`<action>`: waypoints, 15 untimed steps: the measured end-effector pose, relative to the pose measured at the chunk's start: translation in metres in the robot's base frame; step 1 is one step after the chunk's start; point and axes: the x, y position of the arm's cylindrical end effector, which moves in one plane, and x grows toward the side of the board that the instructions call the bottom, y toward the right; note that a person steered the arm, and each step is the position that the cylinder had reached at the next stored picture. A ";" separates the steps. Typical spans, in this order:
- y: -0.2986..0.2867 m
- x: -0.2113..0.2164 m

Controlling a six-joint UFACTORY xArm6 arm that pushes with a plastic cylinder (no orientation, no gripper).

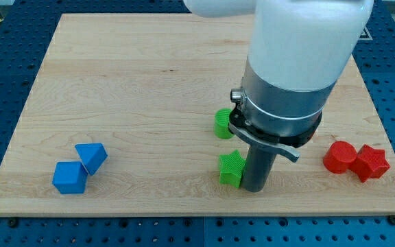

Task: Push the green star to the center of the board

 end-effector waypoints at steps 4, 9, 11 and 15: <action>-0.064 -0.002; -0.064 -0.082; -0.064 -0.116; -0.158 -0.112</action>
